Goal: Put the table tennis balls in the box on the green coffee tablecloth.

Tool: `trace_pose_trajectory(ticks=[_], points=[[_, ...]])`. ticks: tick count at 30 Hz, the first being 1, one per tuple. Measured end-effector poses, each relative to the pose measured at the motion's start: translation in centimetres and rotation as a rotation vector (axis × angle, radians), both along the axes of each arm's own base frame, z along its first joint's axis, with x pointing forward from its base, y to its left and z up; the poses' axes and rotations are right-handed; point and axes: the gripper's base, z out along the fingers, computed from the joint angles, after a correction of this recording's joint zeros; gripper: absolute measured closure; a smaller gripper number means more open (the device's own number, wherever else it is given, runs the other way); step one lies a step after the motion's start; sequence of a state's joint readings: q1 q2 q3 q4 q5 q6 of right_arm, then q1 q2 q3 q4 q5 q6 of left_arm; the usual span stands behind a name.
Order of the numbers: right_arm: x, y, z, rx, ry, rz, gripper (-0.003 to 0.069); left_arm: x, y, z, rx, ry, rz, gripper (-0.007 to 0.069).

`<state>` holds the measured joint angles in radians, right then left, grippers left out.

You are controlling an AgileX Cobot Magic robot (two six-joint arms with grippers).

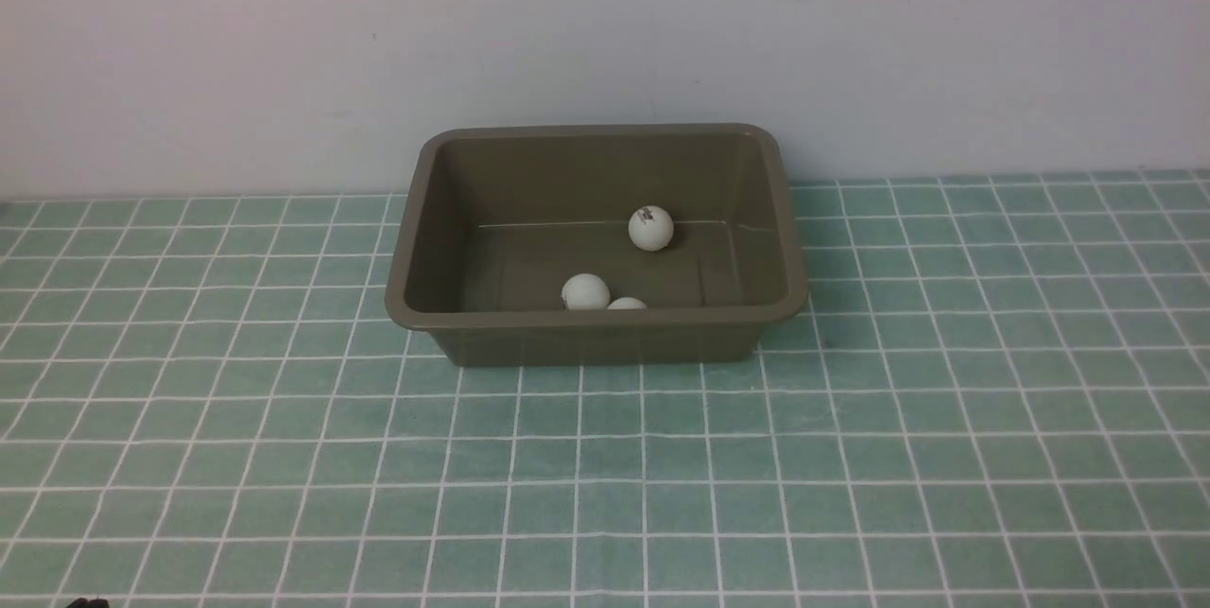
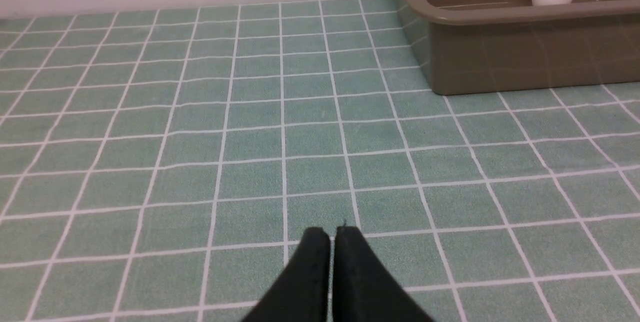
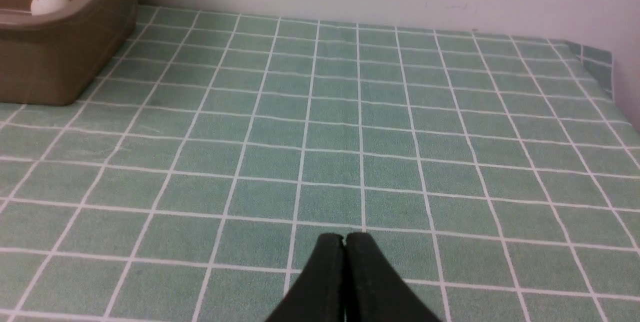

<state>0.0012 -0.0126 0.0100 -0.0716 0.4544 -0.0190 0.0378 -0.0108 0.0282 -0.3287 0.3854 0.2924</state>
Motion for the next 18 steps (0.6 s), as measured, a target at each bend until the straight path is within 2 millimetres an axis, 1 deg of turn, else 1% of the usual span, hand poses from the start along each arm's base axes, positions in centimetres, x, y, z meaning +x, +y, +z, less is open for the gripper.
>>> trace_pose_trajectory(ticks=[18], points=[[0.05, 0.01, 0.04, 0.000, -0.014, 0.002, 0.0676, 0.00, 0.00, 0.00, 0.000, 0.000, 0.000, 0.0629]])
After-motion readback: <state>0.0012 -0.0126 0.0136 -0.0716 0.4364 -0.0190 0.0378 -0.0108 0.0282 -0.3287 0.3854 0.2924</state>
